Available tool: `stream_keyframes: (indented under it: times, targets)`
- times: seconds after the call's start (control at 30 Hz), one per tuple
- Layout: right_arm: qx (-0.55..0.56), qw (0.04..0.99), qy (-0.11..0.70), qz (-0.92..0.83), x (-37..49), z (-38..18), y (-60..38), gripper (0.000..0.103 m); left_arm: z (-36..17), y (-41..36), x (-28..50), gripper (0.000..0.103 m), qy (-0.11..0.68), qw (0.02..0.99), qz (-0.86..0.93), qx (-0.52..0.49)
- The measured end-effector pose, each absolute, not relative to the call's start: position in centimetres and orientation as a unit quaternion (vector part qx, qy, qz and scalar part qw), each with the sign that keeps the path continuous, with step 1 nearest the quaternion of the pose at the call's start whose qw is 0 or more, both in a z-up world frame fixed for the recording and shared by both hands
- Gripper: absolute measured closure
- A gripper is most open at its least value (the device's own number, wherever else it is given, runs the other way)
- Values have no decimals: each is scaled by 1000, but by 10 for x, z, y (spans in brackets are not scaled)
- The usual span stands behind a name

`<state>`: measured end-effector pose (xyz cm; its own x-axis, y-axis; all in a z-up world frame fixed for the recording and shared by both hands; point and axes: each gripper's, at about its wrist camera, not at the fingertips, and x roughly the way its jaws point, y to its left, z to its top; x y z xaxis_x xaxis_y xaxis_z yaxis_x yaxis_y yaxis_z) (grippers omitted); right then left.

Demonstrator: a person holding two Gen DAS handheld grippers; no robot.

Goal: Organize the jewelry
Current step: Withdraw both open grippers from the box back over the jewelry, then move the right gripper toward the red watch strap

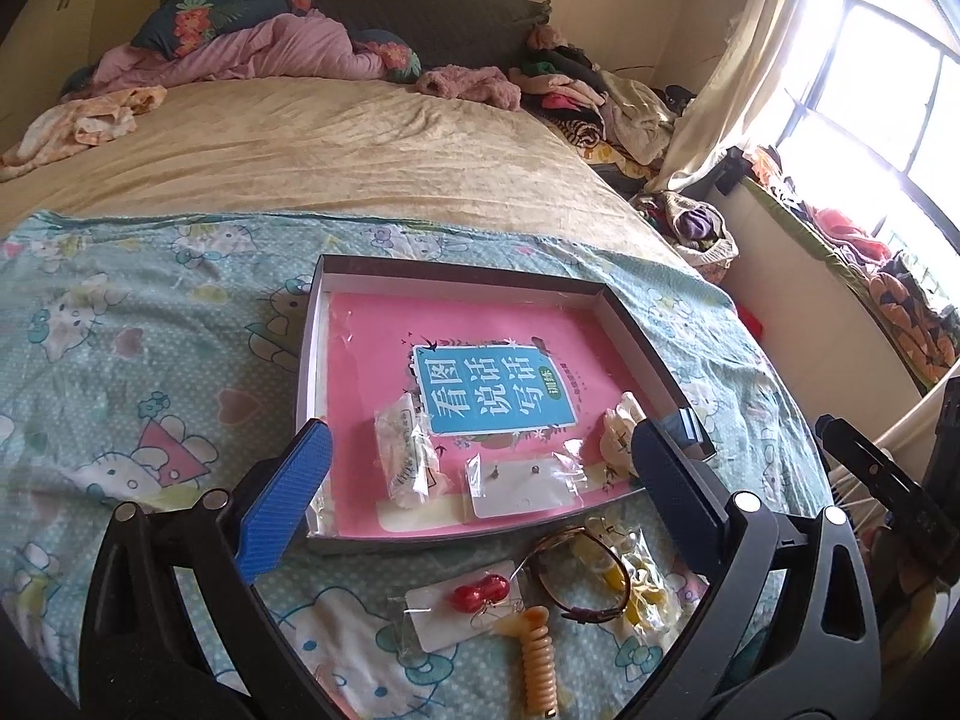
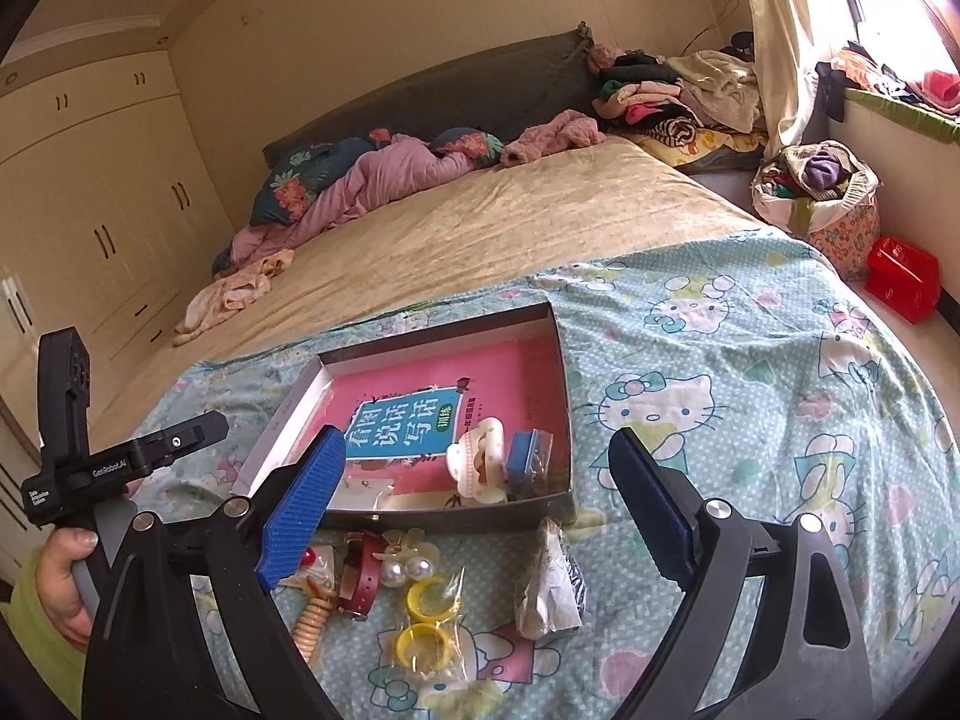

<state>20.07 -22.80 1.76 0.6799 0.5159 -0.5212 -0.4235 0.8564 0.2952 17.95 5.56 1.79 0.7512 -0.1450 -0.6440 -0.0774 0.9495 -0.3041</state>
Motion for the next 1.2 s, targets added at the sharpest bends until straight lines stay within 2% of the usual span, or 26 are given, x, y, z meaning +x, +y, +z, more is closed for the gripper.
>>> stream_keyframes:
  times: [0.5, 1.2]
  targets:
    - [56, 912, 300, 275, 179, 29, -215, 15, 16, 58, 156, 10, 355, 924, -26, -144]
    - [20, 892, 338, 298, 160, 6, -187, 15, -15, 54, 121, 10, 395, 909, -54, -124]
